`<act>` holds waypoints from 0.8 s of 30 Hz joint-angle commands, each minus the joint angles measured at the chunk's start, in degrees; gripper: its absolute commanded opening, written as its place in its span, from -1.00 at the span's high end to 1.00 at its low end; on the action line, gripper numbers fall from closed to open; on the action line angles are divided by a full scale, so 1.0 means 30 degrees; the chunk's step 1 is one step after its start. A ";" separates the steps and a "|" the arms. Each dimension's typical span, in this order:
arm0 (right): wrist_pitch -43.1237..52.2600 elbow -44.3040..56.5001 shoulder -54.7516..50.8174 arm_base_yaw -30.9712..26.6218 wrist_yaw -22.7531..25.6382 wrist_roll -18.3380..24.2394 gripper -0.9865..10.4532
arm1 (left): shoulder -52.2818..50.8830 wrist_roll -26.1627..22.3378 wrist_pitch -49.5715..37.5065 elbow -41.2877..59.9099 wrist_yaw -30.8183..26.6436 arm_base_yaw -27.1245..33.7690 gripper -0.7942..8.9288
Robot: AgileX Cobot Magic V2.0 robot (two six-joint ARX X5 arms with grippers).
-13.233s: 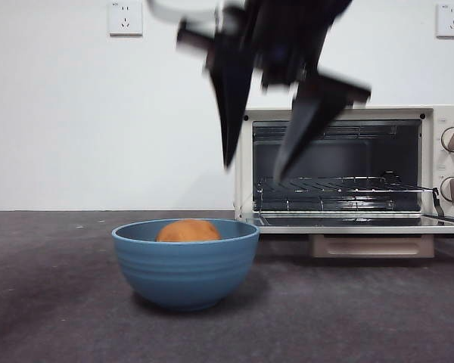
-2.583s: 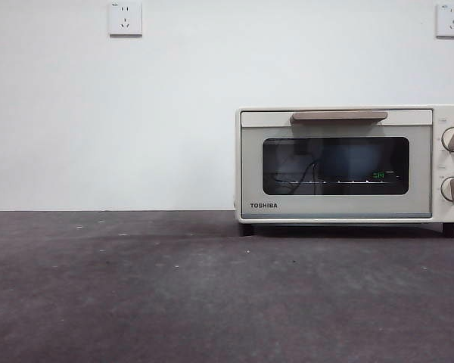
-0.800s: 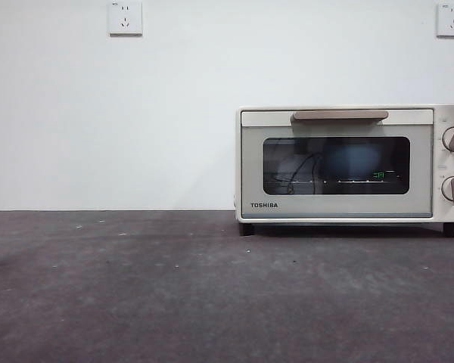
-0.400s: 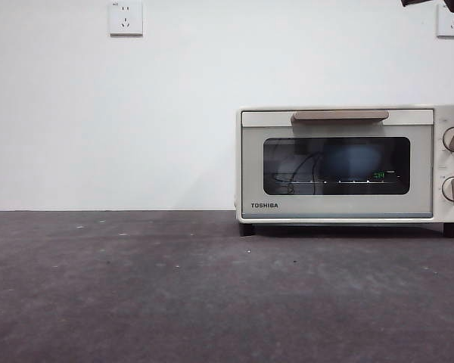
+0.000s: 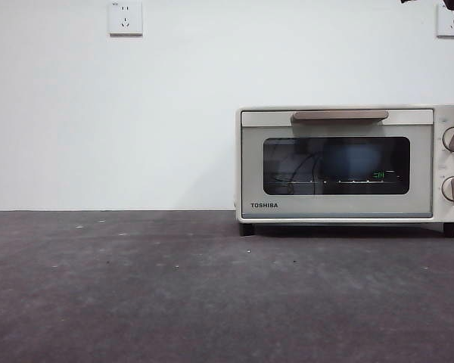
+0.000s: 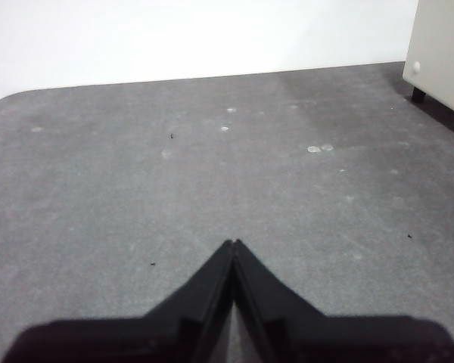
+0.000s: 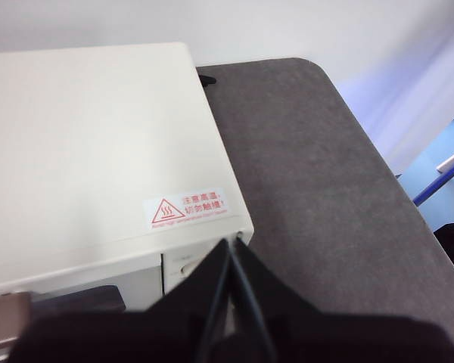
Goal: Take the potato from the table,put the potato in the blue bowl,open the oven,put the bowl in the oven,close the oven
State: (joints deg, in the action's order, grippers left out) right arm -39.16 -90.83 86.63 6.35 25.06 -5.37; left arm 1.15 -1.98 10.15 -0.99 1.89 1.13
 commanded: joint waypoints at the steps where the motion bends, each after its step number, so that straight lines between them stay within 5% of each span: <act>1: 0.0109 0.0117 0.0138 0.0000 0.0007 -0.0168 0.83 | 0.0124 0.0153 -0.0226 0.0182 0.0007 0.0066 0.84; 14: 0.1195 0.1894 -0.1421 0.0036 -0.0372 -0.0168 0.83 | 0.0911 0.0153 -0.0204 0.0175 0.0000 0.0066 0.84; 24: 1.2400 1.5263 -1.0659 0.0138 -0.0189 0.0175 0.83 | 0.1035 0.0153 -0.0197 0.0175 0.0007 0.0066 0.84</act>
State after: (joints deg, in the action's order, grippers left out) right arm -5.08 -51.31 57.19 6.74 24.18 -5.15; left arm 4.25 -1.87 10.00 -0.99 1.91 1.13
